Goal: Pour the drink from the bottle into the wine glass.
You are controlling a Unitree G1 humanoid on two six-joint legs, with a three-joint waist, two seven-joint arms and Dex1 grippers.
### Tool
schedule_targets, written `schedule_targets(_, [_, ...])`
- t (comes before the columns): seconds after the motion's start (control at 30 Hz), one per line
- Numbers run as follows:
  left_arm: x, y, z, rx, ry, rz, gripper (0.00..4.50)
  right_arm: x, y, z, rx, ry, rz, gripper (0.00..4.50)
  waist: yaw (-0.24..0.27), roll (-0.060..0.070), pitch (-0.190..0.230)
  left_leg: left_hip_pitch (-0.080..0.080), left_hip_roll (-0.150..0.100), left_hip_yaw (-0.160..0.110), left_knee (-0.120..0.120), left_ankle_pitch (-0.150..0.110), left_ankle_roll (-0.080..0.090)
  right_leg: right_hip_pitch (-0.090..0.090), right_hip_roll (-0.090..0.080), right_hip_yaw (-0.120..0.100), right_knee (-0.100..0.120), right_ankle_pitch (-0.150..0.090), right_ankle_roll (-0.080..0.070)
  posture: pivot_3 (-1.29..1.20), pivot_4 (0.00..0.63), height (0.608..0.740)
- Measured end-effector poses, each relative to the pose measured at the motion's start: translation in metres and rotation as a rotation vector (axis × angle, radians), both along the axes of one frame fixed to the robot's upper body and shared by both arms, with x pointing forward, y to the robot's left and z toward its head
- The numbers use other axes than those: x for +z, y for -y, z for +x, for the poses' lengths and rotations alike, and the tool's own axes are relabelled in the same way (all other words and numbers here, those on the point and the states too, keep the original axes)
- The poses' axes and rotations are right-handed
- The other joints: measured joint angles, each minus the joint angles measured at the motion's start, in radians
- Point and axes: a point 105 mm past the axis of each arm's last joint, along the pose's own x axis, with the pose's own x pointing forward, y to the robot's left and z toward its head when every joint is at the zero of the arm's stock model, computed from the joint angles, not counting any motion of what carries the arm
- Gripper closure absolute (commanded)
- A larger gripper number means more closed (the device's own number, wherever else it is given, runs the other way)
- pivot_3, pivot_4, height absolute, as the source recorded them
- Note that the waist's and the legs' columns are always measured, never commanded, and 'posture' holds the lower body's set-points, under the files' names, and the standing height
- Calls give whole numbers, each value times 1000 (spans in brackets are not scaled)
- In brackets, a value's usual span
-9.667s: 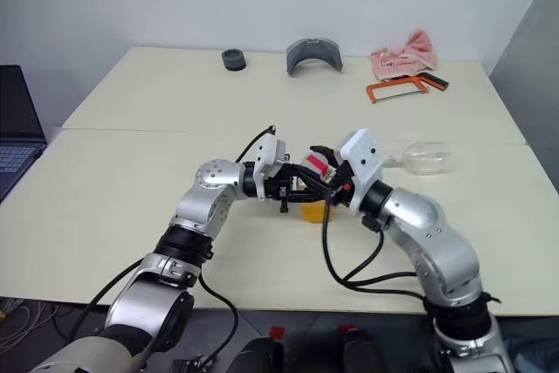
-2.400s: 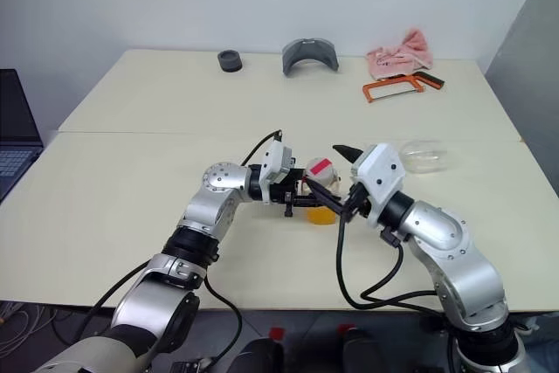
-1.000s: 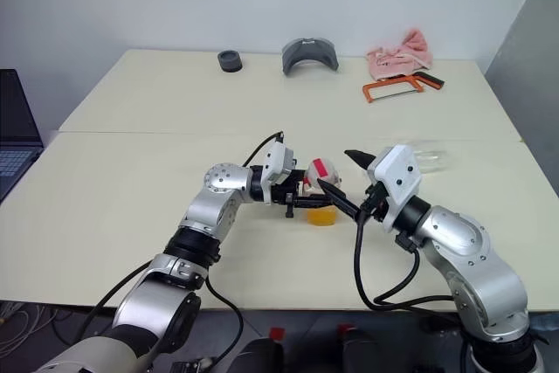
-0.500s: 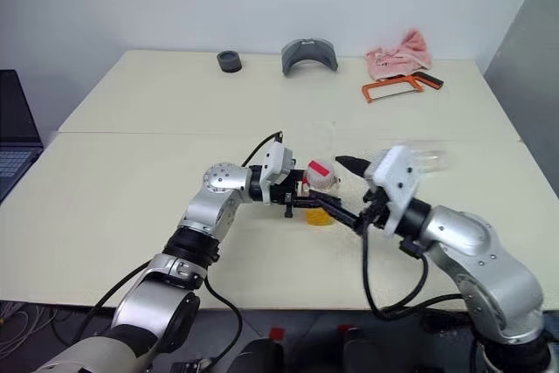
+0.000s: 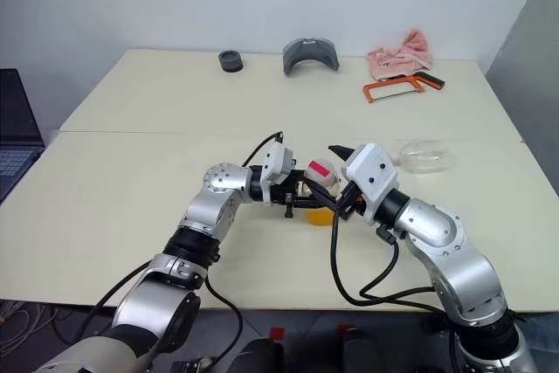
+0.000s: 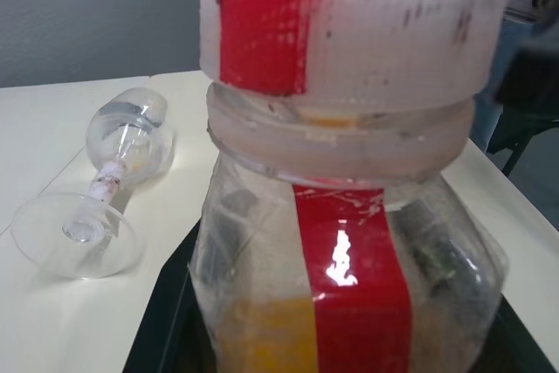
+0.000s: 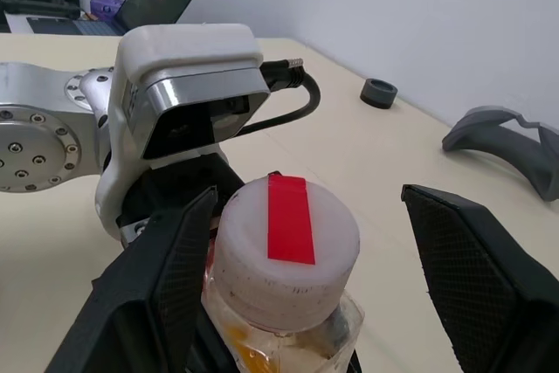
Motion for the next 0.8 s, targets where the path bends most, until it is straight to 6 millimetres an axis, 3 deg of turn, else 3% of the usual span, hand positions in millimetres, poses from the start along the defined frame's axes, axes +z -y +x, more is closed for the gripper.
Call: schedule_targets(0.8, [0, 0, 0, 0, 0, 1, 2811, -7, 8, -7, 24, -97, 49, 899, 0, 0, 0, 0, 0, 0, 0, -1, 1, 0, 0, 0, 0, 0, 0, 0, 150, 740])
